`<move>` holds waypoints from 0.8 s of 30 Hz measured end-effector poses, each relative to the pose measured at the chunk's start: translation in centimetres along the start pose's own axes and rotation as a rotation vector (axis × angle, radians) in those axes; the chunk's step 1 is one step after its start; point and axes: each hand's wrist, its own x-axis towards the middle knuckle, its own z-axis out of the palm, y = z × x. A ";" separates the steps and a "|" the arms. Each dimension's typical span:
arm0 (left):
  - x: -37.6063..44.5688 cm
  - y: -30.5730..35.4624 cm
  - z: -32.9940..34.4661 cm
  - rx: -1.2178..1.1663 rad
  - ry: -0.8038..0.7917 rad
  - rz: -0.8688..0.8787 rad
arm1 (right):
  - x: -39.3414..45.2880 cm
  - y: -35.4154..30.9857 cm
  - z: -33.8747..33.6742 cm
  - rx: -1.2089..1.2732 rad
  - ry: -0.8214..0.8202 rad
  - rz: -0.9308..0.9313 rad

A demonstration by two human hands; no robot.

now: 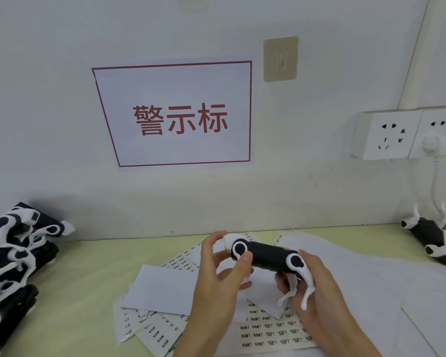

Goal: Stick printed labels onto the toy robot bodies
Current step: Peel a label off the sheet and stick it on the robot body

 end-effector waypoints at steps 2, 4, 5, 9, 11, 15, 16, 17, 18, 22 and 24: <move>0.0 -0.1 -0.1 -0.043 0.010 0.001 | 0.1 0.0 0.1 0.032 -0.042 0.000; 0.0 -0.1 -0.2 -0.115 -0.002 -0.008 | 0.2 0.1 -0.1 0.059 -0.077 0.012; 0.1 -0.2 -0.4 -0.164 -0.017 -0.016 | 0.3 0.2 -0.2 0.063 -0.094 0.006; 0.2 -0.2 -1.3 -0.312 -0.029 0.004 | 0.6 0.6 -1.0 0.040 -0.042 -0.147; 0.3 -0.4 -2.1 -0.248 -0.006 0.061 | 0.8 0.7 -1.4 -0.100 0.075 -0.245; 0.6 -0.7 -3.9 -0.117 -0.018 0.081 | 0.7 0.8 -1.9 -0.351 0.167 -0.344; 0.7 -0.7 -4.1 -0.118 -0.027 0.069 | 0.6 0.9 -1.8 -0.372 0.118 -0.356; 0.8 -0.7 -4.1 -0.131 -0.040 0.056 | 0.5 1.0 -1.7 -0.390 0.051 -0.361; 0.8 -0.6 -4.1 -0.153 -0.057 0.044 | 0.4 1.1 -1.5 -0.410 -0.020 -0.357; 0.6 0.0 -3.4 -0.229 -0.090 -0.005 | -0.2 1.0 -0.4 -0.440 -0.143 -0.364; 0.5 0.2 -3.2 -0.256 -0.076 -0.027 | -0.2 0.8 -0.2 -0.423 -0.119 -0.394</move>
